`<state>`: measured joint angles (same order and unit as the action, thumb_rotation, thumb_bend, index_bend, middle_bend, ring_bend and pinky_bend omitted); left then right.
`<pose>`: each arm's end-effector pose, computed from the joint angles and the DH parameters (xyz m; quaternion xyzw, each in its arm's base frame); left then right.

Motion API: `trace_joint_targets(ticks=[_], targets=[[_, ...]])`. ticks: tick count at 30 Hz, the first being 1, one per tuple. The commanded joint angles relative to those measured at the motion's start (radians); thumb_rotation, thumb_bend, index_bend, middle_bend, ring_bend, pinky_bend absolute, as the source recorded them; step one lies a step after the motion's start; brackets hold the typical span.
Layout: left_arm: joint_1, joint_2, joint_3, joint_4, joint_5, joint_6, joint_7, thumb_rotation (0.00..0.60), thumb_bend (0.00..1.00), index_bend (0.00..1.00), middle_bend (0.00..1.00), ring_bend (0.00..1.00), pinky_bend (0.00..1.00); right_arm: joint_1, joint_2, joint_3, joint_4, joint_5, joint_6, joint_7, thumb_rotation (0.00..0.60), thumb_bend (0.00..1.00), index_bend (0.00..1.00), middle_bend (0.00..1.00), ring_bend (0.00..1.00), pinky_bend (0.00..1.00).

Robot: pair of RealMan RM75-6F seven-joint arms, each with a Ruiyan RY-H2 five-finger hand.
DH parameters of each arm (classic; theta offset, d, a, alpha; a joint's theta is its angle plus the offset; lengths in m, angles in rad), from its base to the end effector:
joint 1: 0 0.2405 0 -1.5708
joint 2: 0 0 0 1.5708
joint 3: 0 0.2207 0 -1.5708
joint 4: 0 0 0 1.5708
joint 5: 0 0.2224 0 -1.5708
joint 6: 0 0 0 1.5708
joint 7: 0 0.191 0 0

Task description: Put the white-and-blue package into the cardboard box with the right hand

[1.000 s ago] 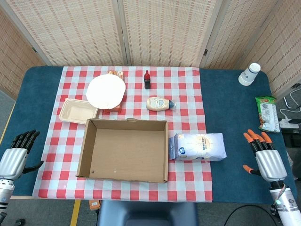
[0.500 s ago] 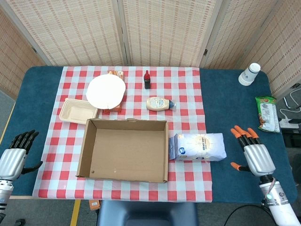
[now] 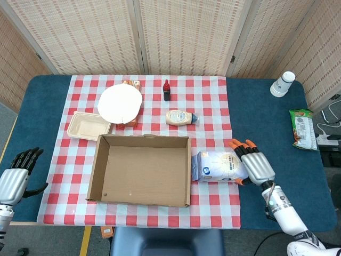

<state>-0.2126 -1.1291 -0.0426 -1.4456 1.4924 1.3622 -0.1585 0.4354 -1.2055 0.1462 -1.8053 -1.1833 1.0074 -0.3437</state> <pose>-0.2996 0.2663 0.1291 -0.6287 -0.3907 -0.3847 0.5514 -0.1893 -0.3042 0.0293 0.7083 -0.4313 0.3169 0.4603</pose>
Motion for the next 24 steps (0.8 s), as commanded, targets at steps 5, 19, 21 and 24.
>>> trace_joint_targets(ticks=[5,19,21,24], targets=[[0.0,0.002,0.0,0.003,0.0,-0.001,-0.01,0.6,0.21,0.0,0.0,0.0,0.07,0.058,-0.051,-0.001,0.012,0.071,-0.028,-0.078,0.6,0.0,0.0,0.0,0.0,0.0],[0.001,0.008,-0.002,0.005,-0.002,0.0,-0.033,0.6,0.21,0.0,0.0,0.0,0.07,0.127,-0.115,-0.029,0.092,0.171,-0.082,-0.116,0.6,0.0,0.0,0.0,0.0,0.0],[0.001,0.009,-0.002,0.005,-0.001,0.0,-0.036,0.6,0.21,0.0,0.0,0.0,0.07,0.134,-0.126,-0.032,0.103,0.17,-0.083,-0.115,0.6,0.0,0.0,0.0,0.0,0.0],[0.001,0.009,-0.002,0.006,0.0,0.001,-0.039,0.6,0.21,0.0,0.0,0.0,0.07,0.139,-0.138,-0.037,0.114,0.152,-0.079,-0.102,0.6,0.0,0.01,0.0,0.0,0.0]])
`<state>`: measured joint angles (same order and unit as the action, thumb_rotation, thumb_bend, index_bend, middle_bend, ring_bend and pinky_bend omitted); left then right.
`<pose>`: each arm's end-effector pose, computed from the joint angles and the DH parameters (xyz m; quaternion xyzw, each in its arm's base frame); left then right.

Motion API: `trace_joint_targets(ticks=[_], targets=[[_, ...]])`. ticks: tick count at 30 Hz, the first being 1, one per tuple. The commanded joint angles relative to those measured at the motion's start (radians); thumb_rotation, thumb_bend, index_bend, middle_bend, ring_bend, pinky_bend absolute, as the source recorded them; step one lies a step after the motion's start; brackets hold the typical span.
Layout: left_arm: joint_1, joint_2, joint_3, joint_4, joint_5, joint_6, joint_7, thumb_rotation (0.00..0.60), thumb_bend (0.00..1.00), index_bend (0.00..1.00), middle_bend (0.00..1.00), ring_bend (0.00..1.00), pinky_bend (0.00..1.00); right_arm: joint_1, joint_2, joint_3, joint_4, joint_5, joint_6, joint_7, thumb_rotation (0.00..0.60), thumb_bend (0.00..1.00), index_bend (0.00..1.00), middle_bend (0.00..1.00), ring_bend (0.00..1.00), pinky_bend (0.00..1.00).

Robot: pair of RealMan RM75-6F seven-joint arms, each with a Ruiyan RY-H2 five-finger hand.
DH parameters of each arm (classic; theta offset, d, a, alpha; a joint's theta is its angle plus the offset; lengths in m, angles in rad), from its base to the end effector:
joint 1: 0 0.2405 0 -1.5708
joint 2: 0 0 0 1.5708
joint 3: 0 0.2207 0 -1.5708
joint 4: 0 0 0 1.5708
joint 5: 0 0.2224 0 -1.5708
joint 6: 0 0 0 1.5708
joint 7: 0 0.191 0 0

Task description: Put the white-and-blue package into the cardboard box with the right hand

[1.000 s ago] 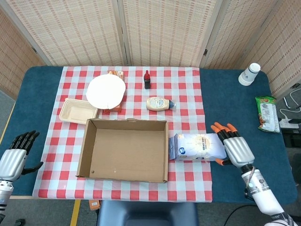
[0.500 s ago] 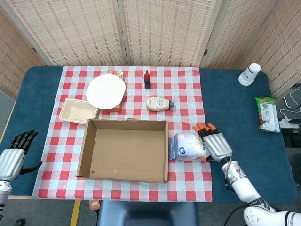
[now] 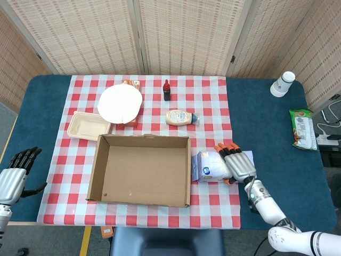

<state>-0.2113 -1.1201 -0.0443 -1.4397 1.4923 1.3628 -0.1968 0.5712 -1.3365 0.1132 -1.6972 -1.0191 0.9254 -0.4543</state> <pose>-0.3019 0.2668 0.1336 -0.6224 -0.3979 -0.3917 0.5485 -0.1839 -0.3179 -0.0186 0.7411 -0.4335 0.2670 0.4378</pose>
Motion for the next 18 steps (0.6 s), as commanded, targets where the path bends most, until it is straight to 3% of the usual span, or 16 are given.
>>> trace_joint_targets(ticks=[1,6,13,18], targets=[[0.0,0.001,0.0,0.0,0.0,-0.001,-0.002,0.6,0.21,0.0,0.0,0.0,0.07,0.004,-0.011,-0.006,0.012,-0.021,0.006,0.014,0.6,0.0,0.02,0.01,0.0,0.0],[0.0,0.002,0.0,0.0,0.0,-0.001,-0.005,0.6,0.21,0.0,0.0,0.0,0.07,0.002,-0.026,-0.015,0.032,-0.042,0.028,0.019,0.6,0.0,0.23,0.16,0.07,0.16],[0.0,0.003,-0.001,0.001,-0.002,-0.003,-0.007,0.6,0.21,0.0,0.0,0.0,0.07,0.004,-0.042,-0.021,0.051,-0.034,0.048,0.004,0.6,0.0,0.35,0.23,0.18,0.32],[-0.001,0.003,-0.001,0.003,-0.002,-0.003,-0.008,0.6,0.21,0.0,0.0,0.0,0.07,0.0,-0.031,-0.025,0.036,-0.033,0.07,-0.005,0.6,0.0,0.39,0.27,0.21,0.37]])
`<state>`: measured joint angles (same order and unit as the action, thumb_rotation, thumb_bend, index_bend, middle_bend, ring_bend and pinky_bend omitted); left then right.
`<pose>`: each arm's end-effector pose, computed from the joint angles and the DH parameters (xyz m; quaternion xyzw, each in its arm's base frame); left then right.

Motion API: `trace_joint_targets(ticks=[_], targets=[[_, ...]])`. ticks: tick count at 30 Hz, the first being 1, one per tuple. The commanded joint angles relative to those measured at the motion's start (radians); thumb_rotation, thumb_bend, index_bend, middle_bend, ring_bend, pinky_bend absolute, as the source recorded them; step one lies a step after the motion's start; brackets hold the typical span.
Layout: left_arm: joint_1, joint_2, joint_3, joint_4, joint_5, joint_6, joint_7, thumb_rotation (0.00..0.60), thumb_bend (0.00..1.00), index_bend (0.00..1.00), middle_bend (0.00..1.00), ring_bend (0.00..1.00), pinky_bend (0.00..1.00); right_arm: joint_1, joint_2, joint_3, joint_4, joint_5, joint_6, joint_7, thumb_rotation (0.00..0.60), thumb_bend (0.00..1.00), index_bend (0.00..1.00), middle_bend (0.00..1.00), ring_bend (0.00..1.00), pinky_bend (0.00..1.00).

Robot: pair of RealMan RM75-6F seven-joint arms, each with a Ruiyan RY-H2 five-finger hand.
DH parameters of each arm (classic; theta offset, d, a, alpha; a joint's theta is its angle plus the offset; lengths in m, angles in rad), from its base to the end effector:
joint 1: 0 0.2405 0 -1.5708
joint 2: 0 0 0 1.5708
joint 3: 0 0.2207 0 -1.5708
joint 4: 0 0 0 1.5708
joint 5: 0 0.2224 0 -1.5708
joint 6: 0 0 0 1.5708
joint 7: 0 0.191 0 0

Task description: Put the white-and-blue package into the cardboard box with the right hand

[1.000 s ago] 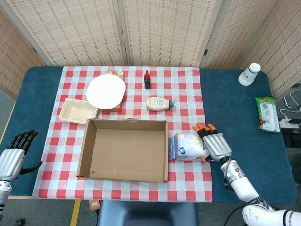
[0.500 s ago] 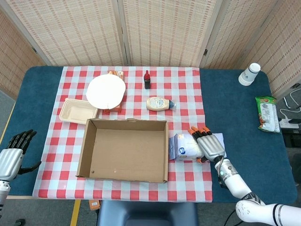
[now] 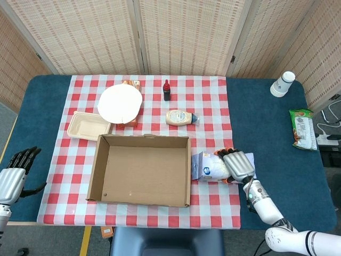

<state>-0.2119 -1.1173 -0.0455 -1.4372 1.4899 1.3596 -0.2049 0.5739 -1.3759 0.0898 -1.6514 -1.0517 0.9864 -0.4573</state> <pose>-0.3030 0.2674 0.1349 -0.6209 -0.3998 -0.3918 0.5487 -0.1859 -0.3198 -0.0199 0.7402 -0.4117 0.2752 0.4548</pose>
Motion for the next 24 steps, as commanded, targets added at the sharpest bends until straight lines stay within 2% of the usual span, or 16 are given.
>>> trace_joint_targets(ticks=[1,5,11,17,21,24], targets=[[0.0,0.0,0.0,0.0,0.0,0.001,-0.001,0.6,0.21,0.0,0.0,0.0,0.07,-0.005,0.016,-0.002,-0.02,-0.002,0.015,-0.003,0.6,0.0,0.39,0.27,0.22,0.37],[0.0,0.0,0.0,0.001,0.001,0.001,-0.001,0.6,0.21,0.0,0.0,0.0,0.07,-0.022,0.075,-0.005,-0.087,-0.018,0.059,-0.018,0.6,0.0,0.41,0.28,0.24,0.39],[-0.001,-0.002,0.0,0.0,-0.001,-0.002,0.005,0.6,0.21,0.0,0.0,0.0,0.07,-0.055,0.243,-0.011,-0.288,-0.061,0.161,-0.096,0.6,0.0,0.41,0.28,0.24,0.39],[-0.002,-0.006,0.001,-0.005,-0.003,-0.006,0.022,0.6,0.21,0.0,0.0,0.0,0.07,-0.044,0.389,0.037,-0.524,-0.104,0.241,-0.201,0.6,0.0,0.42,0.29,0.24,0.39],[-0.004,-0.007,0.002,-0.008,-0.005,-0.011,0.03,0.6,0.21,0.0,0.0,0.0,0.07,0.02,0.398,0.085,-0.656,-0.069,0.243,-0.326,0.6,0.0,0.42,0.31,0.26,0.4],[-0.008,-0.007,0.005,-0.008,-0.006,-0.025,0.027,0.6,0.21,0.0,0.0,0.0,0.07,0.116,0.316,0.126,-0.705,0.0,0.228,-0.454,0.6,0.0,0.42,0.32,0.28,0.42]])
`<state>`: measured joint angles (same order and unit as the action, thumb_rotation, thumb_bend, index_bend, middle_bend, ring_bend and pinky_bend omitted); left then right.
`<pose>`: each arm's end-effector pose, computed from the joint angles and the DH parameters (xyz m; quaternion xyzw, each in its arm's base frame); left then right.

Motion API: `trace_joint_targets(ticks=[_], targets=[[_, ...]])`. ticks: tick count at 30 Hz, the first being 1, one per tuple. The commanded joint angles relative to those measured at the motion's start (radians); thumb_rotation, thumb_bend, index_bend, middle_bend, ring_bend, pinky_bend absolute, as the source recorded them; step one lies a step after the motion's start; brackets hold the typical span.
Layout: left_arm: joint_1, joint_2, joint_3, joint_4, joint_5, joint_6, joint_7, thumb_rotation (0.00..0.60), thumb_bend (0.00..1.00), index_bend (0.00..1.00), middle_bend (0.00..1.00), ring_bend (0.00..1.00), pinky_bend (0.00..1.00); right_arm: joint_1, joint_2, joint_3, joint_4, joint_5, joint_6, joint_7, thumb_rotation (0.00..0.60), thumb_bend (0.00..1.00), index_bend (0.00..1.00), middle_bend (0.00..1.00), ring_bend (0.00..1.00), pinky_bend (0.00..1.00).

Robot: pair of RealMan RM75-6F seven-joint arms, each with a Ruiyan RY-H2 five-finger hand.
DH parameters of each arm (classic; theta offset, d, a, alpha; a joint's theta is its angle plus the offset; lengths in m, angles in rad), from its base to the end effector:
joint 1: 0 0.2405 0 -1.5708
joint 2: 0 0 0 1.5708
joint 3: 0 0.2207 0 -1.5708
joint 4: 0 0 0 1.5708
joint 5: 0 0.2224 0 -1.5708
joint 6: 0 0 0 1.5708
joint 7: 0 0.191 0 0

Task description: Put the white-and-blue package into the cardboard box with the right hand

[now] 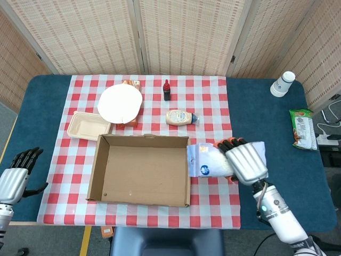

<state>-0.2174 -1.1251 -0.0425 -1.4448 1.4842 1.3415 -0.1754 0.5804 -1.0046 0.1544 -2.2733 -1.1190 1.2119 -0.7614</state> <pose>-0.3024 0.2678 0.1281 -0.6271 -0.4010 -0.3816 0.5480 -0.0649 -0.2826 0.0851 0.7524 -0.2799 0.3537 0.4801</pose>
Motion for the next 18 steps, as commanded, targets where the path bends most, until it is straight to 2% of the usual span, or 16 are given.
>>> trace_joint_targets(ticks=[1,5,9,13,18], targets=[[-0.003,0.001,0.003,-0.001,0.001,-0.009,-0.004,0.6,0.21,0.0,0.0,0.0,0.07,0.14,-0.091,0.073,-0.083,0.091,0.0,-0.182,0.6,0.0,0.42,0.32,0.28,0.42],[-0.002,0.007,0.006,-0.004,0.008,-0.004,-0.017,0.6,0.21,0.0,0.0,0.0,0.07,0.274,-0.257,0.124,-0.064,0.225,0.029,-0.323,0.6,0.0,0.42,0.32,0.28,0.42],[0.001,0.017,0.004,-0.004,0.008,0.002,-0.045,0.6,0.21,0.0,0.0,0.0,0.07,0.41,-0.442,0.171,0.024,0.366,0.071,-0.417,0.6,0.0,0.42,0.32,0.28,0.42],[0.001,0.026,0.006,-0.001,0.007,-0.005,-0.07,0.6,0.21,0.0,0.0,0.0,0.07,0.502,-0.579,0.191,0.116,0.441,0.095,-0.45,0.6,0.0,0.42,0.32,0.28,0.42],[0.002,0.031,0.005,0.004,0.006,-0.006,-0.09,0.6,0.21,0.0,0.0,0.0,0.07,0.569,-0.686,0.195,0.224,0.476,0.11,-0.45,0.6,0.0,0.42,0.32,0.28,0.42]])
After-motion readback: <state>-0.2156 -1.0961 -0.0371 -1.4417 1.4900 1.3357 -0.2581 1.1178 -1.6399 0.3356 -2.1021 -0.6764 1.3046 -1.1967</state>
